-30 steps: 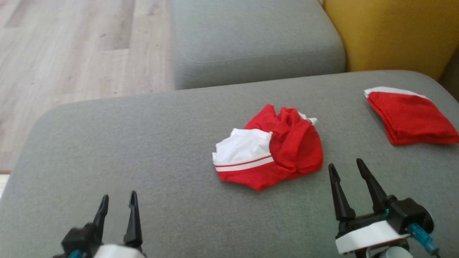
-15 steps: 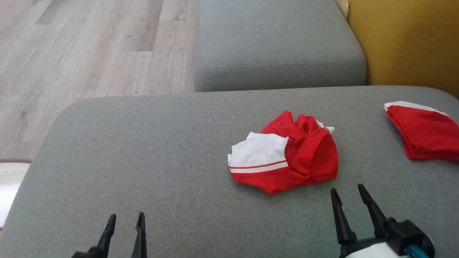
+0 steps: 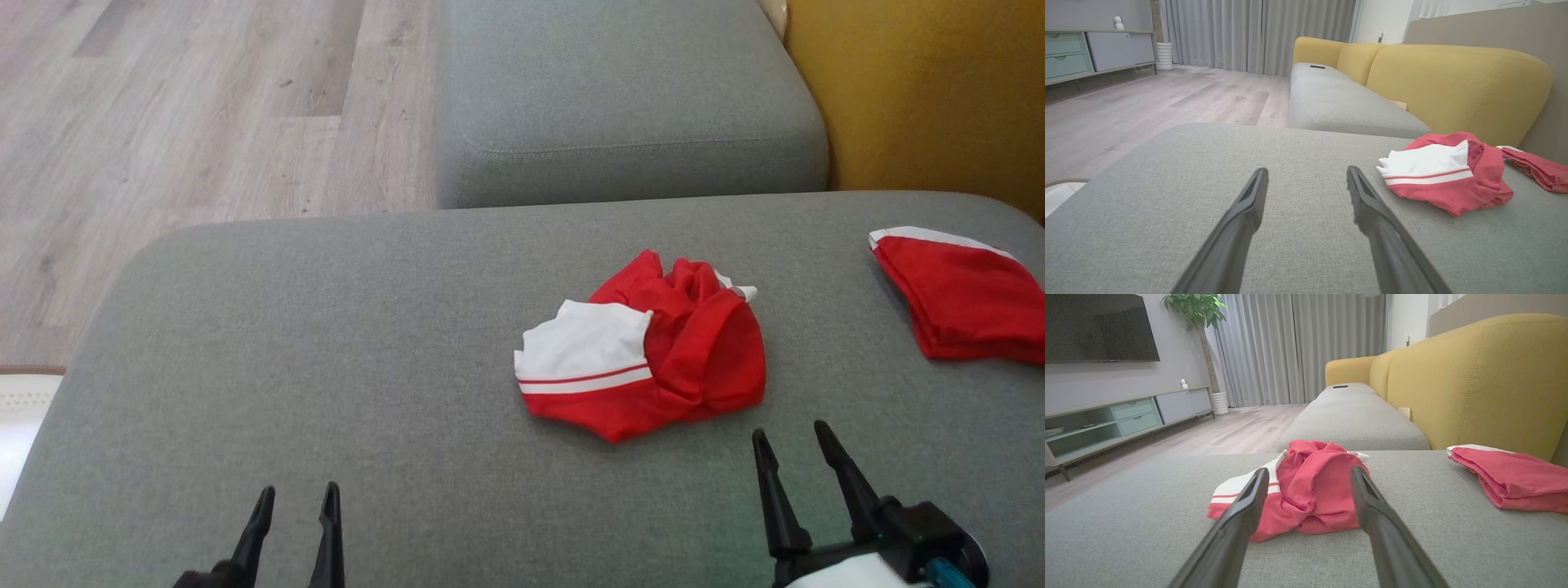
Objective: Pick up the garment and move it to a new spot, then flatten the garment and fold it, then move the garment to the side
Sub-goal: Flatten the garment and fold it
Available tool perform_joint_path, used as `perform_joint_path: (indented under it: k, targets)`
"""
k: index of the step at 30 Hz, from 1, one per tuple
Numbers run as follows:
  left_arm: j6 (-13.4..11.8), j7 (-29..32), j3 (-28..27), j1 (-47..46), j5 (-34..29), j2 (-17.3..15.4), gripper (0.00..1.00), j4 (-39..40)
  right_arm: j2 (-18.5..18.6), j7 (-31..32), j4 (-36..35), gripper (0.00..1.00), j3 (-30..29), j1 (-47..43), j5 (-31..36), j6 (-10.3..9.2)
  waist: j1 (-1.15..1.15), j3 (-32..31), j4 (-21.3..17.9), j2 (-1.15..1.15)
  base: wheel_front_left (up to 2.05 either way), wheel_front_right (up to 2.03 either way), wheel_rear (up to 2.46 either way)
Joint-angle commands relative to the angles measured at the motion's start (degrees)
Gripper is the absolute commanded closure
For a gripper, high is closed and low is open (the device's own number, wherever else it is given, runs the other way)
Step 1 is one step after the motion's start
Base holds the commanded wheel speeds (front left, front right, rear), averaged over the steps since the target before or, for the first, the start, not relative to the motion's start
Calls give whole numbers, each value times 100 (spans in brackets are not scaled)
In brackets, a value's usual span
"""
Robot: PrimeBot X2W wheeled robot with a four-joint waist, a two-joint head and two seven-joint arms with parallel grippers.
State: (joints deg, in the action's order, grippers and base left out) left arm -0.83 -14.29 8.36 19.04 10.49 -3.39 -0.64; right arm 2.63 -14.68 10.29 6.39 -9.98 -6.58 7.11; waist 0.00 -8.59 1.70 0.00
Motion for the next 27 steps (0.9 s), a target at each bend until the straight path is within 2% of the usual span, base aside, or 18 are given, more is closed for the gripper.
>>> perform_joint_path:
  k: [1,27]
  targets:
    - [-44,-71,-146,-375,-5,50,0,154,26,-32,-177,0,111,270,-27,37,0,7,-3,0,0,0,0]
    - [-108,-71,29,-404,0,51,0,51,25,-32,-189,0,107,244,14,37,0,49,-76,0,0,0,0]
